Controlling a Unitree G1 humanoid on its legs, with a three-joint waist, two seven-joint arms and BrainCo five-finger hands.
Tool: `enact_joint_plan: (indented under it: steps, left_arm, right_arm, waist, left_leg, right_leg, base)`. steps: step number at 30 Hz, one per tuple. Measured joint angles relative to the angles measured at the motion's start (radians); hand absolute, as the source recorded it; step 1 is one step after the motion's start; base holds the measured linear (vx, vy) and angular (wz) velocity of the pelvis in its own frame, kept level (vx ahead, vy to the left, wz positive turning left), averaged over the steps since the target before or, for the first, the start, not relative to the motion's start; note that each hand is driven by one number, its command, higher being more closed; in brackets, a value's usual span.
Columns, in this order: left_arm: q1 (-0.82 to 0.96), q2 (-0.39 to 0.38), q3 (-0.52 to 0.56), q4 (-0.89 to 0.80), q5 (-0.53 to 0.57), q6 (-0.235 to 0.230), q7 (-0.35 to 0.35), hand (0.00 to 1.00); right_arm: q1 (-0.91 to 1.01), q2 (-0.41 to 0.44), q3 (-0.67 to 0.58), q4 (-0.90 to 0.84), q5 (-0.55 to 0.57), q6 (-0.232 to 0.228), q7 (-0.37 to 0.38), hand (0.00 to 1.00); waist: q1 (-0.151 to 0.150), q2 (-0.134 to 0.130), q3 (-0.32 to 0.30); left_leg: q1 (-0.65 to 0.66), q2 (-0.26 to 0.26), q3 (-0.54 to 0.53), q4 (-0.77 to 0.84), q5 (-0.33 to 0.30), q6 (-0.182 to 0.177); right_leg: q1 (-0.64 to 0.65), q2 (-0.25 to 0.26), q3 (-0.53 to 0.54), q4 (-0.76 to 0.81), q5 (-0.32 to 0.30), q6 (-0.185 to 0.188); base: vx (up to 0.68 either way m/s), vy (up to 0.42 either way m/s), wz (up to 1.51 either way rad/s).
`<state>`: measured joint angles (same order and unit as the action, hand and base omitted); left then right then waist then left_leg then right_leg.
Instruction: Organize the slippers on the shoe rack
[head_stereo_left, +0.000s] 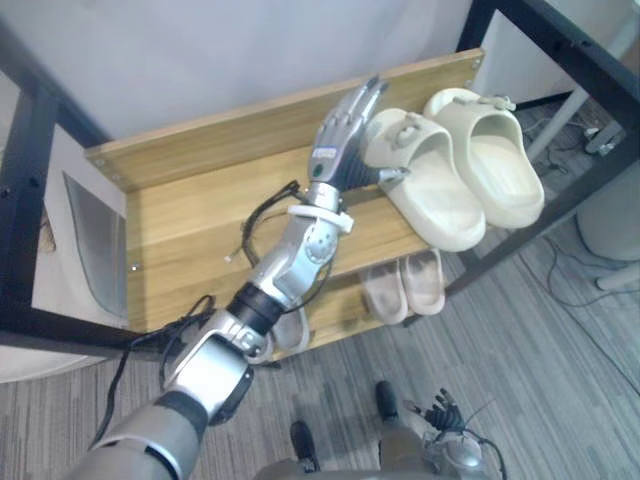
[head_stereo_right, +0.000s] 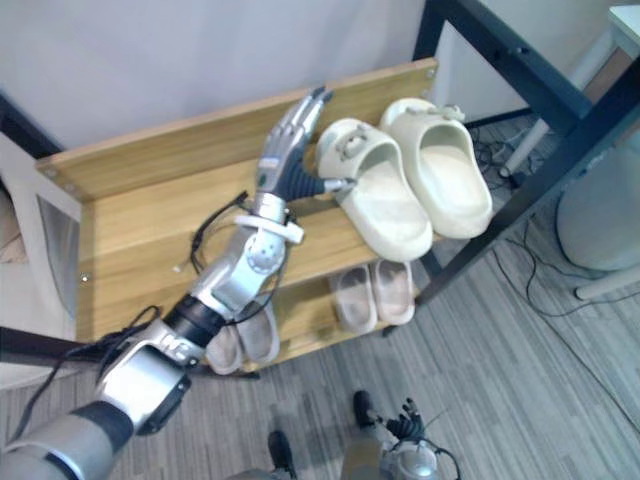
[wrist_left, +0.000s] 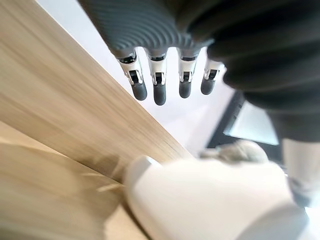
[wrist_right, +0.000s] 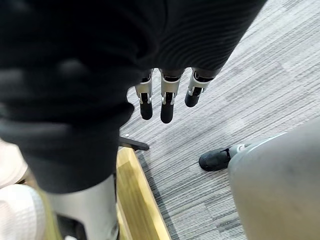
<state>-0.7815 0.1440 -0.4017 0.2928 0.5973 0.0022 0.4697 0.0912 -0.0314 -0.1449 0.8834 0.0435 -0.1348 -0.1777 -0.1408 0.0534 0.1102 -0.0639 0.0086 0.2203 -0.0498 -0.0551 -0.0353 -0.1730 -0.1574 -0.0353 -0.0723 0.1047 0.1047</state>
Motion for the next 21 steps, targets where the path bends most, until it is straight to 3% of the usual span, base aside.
enact_joint_plan:
  steps: [6,10,16,21]
  left_arm:
    - [0.118,-0.012,0.051,-0.173,-0.119,-0.033,0.0,0.0]
    - [0.21,-0.074,0.053,-0.262,-0.253,-0.064,-0.006,0.0]
    - [0.322,-0.134,-0.014,-0.312,-0.461,-0.096,-0.087,0.0]
    - [0.346,-0.179,-0.129,-0.313,-0.699,-0.126,-0.19,0.0]
  right_arm:
    - [0.0,-0.007,0.006,0.006,0.001,0.009,0.0,0.0]
    - [0.006,-0.009,0.01,0.011,0.002,0.02,0.001,0.0]
    - [0.025,-0.011,0.013,0.008,0.021,0.034,0.003,0.0]
    - [0.037,-0.014,0.013,0.005,0.045,0.049,0.006,0.0]
  waist:
    - [0.02,0.001,-0.001]
    - [0.033,0.001,-0.02]
    - [0.059,-0.001,-0.042]
    - [0.085,-0.003,-0.051]
  left_leg:
    - [0.011,0.0,-0.021,0.0,0.003,0.002]
    - [0.016,0.0,-0.047,0.0,0.006,0.004]
    - [0.031,-0.004,-0.09,0.001,0.014,0.003]
    - [0.029,0.001,-0.132,-0.001,0.029,-0.002]
  right_leg:
    - [0.023,-0.001,-0.02,-0.004,0.0,0.0]
    - [0.042,-0.004,-0.048,-0.004,-0.002,0.001]
    - [0.083,-0.015,-0.095,-0.001,-0.021,0.004]
    - [0.106,-0.016,-0.148,0.006,-0.033,0.003]
  base:
    - [-0.03,-0.024,0.1]
    - [-0.01,-0.025,0.19]
    - [-0.03,-0.028,0.24]
    - [-0.05,-0.039,0.27]
